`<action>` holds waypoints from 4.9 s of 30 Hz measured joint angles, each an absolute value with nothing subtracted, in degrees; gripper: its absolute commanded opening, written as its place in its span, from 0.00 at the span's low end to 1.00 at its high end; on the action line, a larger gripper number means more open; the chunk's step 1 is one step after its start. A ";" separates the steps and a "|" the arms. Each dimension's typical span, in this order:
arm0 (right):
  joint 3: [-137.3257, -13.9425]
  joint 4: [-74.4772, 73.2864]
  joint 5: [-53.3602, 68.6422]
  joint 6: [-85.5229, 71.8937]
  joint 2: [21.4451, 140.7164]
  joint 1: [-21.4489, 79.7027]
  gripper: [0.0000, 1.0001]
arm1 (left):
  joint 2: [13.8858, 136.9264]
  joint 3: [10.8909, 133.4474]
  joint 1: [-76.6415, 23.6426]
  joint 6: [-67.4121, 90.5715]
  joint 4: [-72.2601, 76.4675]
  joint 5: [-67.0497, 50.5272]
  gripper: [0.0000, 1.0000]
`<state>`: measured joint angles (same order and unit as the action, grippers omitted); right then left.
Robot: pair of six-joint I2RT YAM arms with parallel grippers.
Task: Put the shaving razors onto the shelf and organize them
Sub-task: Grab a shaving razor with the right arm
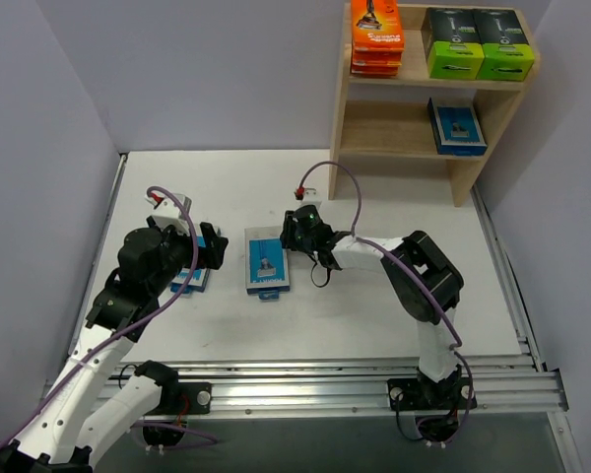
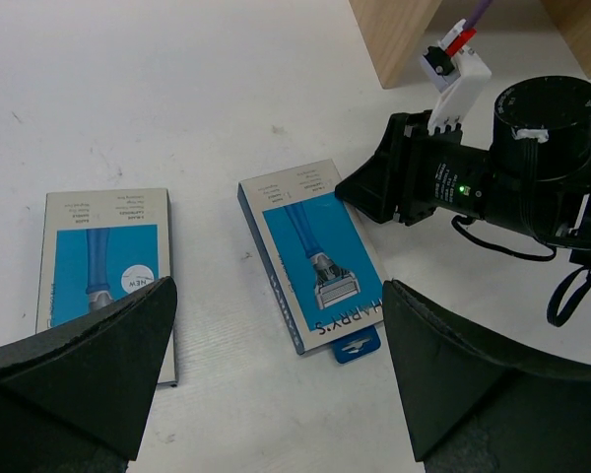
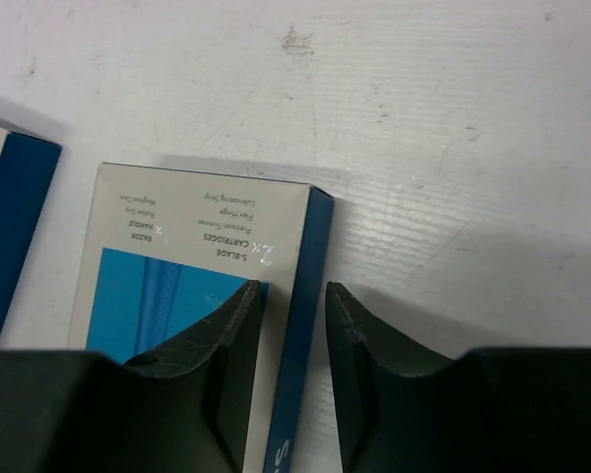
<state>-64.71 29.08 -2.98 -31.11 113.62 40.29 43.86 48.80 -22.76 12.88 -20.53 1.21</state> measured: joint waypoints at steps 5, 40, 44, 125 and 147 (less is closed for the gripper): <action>-66.76 23.90 -4.60 -27.49 112.81 39.83 0.41 | 44.64 48.80 -22.76 12.86 -20.53 1.17 0.94; -28.99 47.57 -28.38 -77.36 96.99 68.84 0.38 | 45.71 48.80 -22.76 12.86 -20.53 1.02 0.94; -28.12 53.04 -30.02 -82.06 99.88 69.82 0.37 | 45.41 48.80 -22.76 12.86 -20.53 0.93 0.94; -32.10 69.63 -30.70 -89.60 112.36 61.73 0.03 | 45.56 48.80 -23.59 13.15 -20.36 -3.53 0.94; -26.15 59.70 -22.61 -73.08 84.12 52.16 0.00 | 44.31 48.80 -23.70 13.13 -20.36 -3.46 0.94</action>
<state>-26.15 59.70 -22.61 -73.08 84.12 52.16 44.31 48.80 -23.70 13.13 -20.36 -3.46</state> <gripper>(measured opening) 0.010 0.941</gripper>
